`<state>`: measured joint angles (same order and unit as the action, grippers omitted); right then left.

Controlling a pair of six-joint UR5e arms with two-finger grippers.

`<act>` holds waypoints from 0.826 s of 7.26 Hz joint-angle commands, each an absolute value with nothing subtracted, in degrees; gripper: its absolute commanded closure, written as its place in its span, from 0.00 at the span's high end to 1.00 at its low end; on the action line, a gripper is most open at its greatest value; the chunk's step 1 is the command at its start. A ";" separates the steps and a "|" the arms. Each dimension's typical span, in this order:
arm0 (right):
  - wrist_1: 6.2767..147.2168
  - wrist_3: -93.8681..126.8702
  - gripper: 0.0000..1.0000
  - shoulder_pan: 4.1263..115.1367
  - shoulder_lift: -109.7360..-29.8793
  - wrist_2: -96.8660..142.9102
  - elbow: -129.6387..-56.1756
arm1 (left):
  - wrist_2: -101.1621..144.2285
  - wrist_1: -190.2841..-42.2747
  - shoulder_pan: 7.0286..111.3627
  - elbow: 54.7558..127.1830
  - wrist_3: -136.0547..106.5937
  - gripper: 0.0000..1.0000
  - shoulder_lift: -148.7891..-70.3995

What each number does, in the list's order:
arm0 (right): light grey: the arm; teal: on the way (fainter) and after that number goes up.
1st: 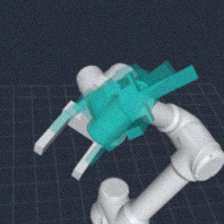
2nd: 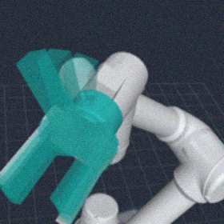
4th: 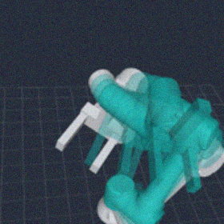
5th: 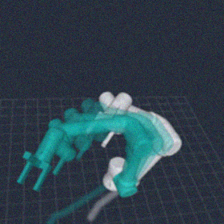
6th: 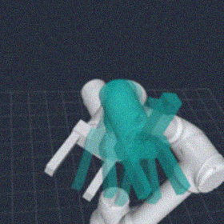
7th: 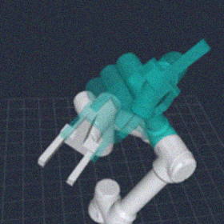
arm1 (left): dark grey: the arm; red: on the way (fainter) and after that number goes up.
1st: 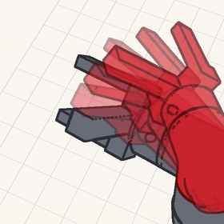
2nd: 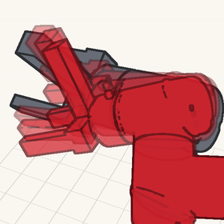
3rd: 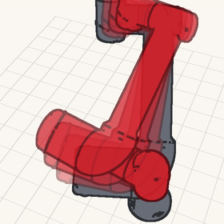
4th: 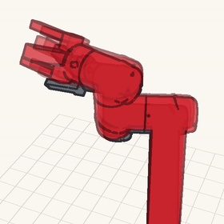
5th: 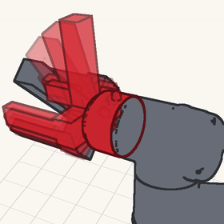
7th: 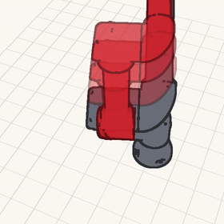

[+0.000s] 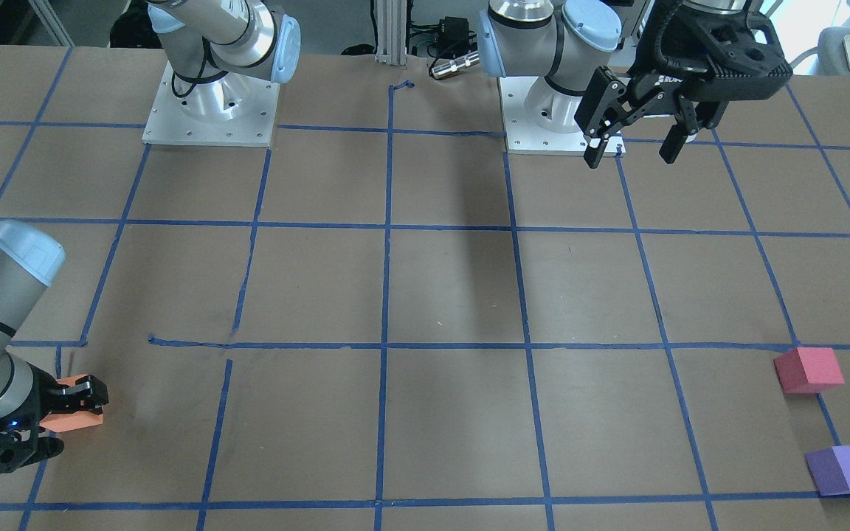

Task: Arrange blocks in a line
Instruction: 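Lower the right gripper and grasp the orange cube, then carry the orange cube toward the table center with the right gripper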

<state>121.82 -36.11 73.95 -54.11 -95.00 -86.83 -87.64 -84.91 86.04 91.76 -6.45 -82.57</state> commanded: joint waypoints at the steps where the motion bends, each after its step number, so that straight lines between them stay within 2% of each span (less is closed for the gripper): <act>1: 120.86 -32.99 0.00 74.26 -55.01 -95.01 -86.14 | -87.63 -84.73 85.78 91.76 -6.42 1.00 -82.79; 3: 114.47 -19.23 0.00 78.45 -59.74 -93.78 -85.96 | -87.63 -84.73 85.78 91.76 -6.42 1.00 -82.79; 6: 114.78 6.23 0.00 93.64 -61.17 -91.25 -85.43 | -87.63 -84.73 85.78 91.76 -6.42 1.00 -82.79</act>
